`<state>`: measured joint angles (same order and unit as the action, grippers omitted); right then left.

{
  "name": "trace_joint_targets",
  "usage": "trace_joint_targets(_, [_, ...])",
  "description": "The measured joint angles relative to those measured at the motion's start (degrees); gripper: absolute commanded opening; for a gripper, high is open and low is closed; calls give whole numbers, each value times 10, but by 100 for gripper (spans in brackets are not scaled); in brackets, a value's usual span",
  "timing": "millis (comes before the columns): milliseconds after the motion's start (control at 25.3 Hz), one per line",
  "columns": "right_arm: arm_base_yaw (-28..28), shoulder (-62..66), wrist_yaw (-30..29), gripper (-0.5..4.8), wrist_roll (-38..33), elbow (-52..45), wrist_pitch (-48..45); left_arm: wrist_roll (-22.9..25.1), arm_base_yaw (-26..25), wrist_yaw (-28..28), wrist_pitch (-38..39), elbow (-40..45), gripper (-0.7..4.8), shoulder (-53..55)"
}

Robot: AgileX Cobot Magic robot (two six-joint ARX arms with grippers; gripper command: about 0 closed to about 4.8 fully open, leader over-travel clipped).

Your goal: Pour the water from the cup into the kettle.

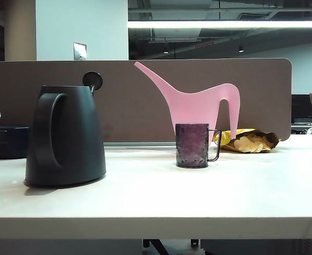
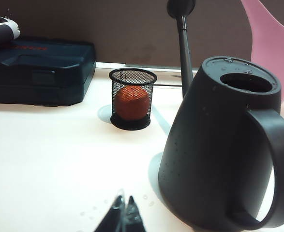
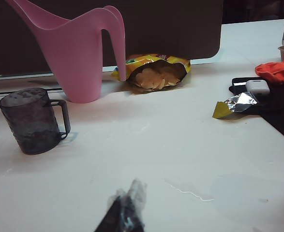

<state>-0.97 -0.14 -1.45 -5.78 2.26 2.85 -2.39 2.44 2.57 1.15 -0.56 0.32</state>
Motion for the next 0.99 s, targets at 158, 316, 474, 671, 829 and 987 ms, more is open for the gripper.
trace_joint_targets(158, [0,0,0,-5,0,0,0,0,0,0,0,0,-5,0])
trace_joint_targets(316, [0,0,0,-5,0,0,0,0,0,0,0,0,-5,0])
trace_joint_targets(474, [0,0,0,-5,0,0,0,0,0,0,0,0,-5,0])
trace_joint_targets(671, [0,0,-2,-5,0,1,0,0,0,0,0,0,-5,0])
trace_joint_targets(829, [0,0,-21,-5,0,12,2,0,0,0,0,0,-5,0])
trace_joint_targets(987, [0,4,-28,-5,0,79,63,0,0,0,0,0,-5,0])
